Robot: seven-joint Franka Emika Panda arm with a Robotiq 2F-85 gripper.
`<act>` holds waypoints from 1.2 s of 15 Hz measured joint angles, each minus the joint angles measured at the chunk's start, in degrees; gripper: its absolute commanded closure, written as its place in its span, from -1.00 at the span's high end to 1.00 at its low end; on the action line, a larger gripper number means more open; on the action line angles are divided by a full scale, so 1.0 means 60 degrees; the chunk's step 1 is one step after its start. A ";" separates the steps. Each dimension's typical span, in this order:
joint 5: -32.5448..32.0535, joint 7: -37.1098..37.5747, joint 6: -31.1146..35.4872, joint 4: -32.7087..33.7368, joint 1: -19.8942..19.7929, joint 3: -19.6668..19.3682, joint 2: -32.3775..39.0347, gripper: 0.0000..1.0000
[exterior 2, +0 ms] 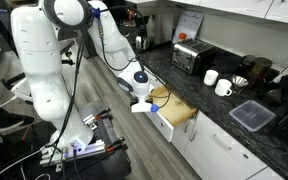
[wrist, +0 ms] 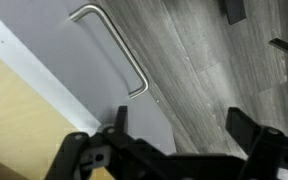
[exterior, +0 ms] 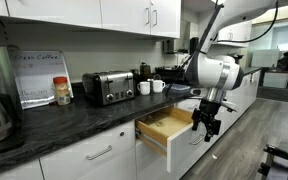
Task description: Close the top drawer of the kitchen unit
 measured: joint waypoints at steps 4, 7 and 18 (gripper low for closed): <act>0.1365 -0.1569 0.0163 0.0234 -0.0052 0.0117 0.0049 1.00; 0.2353 -0.2743 0.0216 0.0455 -0.0060 0.0121 0.0169 1.00; 0.3451 -0.4156 0.0289 0.1221 -0.0054 0.0116 0.0424 1.00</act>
